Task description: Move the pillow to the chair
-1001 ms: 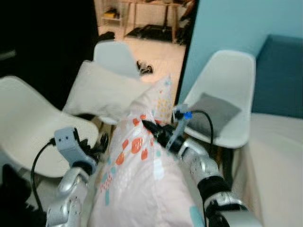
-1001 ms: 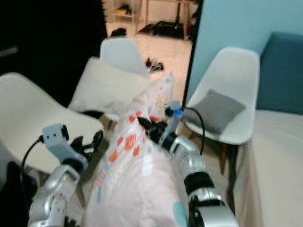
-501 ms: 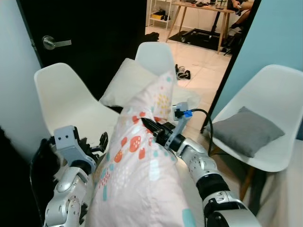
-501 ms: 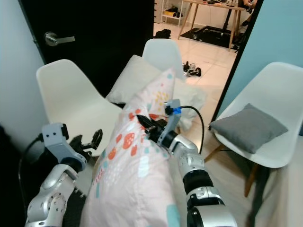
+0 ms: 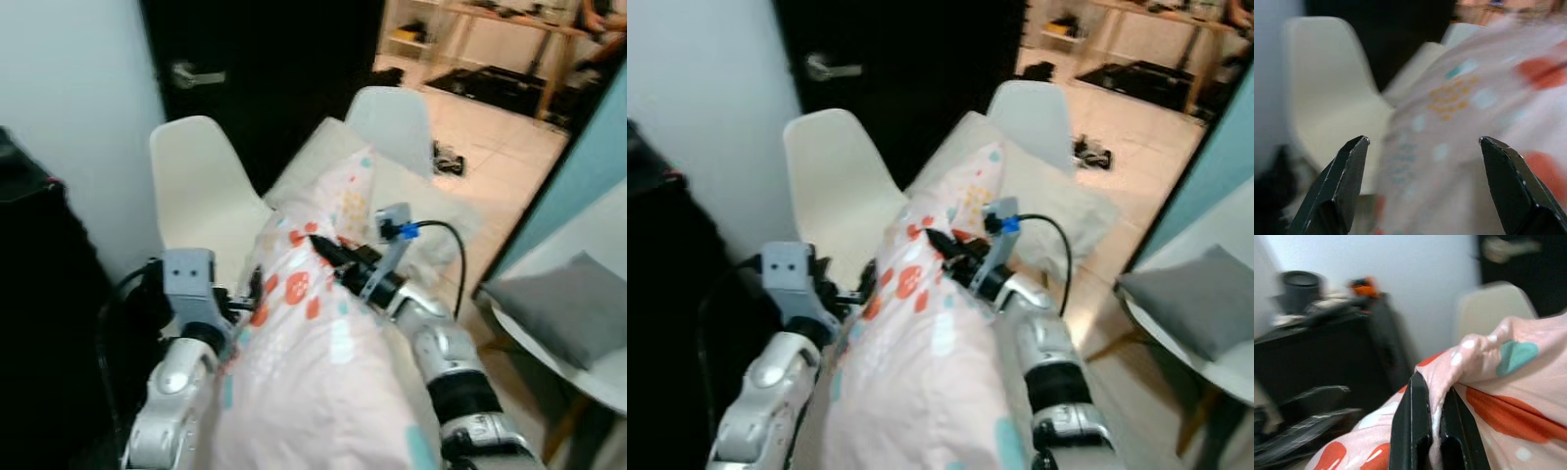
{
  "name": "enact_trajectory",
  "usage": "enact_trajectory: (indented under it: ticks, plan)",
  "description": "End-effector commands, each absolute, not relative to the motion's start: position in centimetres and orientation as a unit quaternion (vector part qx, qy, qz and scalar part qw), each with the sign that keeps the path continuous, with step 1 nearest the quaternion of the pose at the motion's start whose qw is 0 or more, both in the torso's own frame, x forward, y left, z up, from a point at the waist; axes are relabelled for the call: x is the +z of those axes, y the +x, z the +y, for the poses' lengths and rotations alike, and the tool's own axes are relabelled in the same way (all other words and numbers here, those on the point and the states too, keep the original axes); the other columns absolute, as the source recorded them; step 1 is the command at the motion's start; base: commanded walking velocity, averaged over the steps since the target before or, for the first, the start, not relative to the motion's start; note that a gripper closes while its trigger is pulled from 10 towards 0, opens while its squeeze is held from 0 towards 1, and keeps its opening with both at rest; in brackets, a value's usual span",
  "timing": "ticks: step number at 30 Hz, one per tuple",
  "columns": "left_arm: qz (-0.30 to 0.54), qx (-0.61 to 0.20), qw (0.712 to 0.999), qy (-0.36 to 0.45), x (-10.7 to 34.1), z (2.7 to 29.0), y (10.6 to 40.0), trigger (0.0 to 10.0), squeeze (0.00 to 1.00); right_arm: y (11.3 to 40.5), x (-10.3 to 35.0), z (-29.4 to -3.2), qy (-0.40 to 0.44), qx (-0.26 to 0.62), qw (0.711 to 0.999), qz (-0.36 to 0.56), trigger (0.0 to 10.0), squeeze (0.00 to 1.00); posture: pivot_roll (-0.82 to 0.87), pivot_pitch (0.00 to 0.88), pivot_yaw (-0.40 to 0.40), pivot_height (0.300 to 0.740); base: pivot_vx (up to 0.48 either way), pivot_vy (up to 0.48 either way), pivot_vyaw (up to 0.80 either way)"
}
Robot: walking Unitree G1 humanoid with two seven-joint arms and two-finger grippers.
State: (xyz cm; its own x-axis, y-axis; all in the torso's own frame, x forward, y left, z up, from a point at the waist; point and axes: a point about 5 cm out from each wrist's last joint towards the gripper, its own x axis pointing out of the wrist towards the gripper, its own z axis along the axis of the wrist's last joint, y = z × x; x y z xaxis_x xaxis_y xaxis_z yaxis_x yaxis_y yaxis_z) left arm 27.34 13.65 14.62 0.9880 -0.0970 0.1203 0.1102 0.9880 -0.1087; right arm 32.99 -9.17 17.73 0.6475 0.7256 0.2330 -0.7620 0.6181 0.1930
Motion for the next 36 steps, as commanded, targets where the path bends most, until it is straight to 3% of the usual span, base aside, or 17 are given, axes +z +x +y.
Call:
enact_trajectory:
  ticks: [1,7,11,15,19,25,36]
  plan:
    - [-0.053,-0.057,0.995,-0.054,14.7,13.3,27.2,10.0,0.0,32.2,20.9,-8.9,0.133,0.437,0.881,-0.125,10.0,0.0,0.01,0.0,-0.069,0.74,0.0,0.0,0.76]
    - [-0.061,-0.068,0.992,-0.092,15.5,12.5,27.5,10.0,0.0,31.7,20.2,-8.3,0.118,0.433,0.885,-0.124,10.0,0.0,0.01,0.0,-0.058,0.74,0.0,0.0,0.76]
    - [-0.067,-0.083,0.988,-0.11,16.2,11.7,27.8,10.0,0.0,32.6,20.9,-7.9,0.164,0.397,0.895,-0.122,10.0,0.0,0.02,0.0,-0.07,0.74,0.0,0.0,0.72]
    - [-0.075,-0.082,0.99,-0.082,16.5,12.0,28.0,10.0,0.0,33.8,21.2,-7.4,0.183,0.342,0.915,-0.109,10.0,0.0,0.06,0.0,-0.082,0.74,0.068,0.0,0.0]
    - [-0.077,-0.067,0.993,-0.061,16.7,13.0,28.1,10.0,0.0,34.7,21.6,-6.5,0.234,0.327,0.911,-0.092,10.0,0.0,0.1,0.0,-0.09,0.74,0.366,0.0,0.0]
    - [-0.068,-0.07,0.994,-0.052,16.4,13.0,28.3,10.0,0.0,34.4,21.5,-5.7,0.185,0.336,0.919,-0.094,10.0,0.0,0.08,0.0,-0.072,0.74,0.346,0.0,0.0]
    - [-0.064,-0.098,0.992,-0.053,16.5,12.1,28.6,10.0,0.0,34.5,21.2,-6.7,0.207,0.31,0.924,-0.092,10.0,0.0,0.05,0.0,-0.062,0.74,0.347,0.0,0.0]
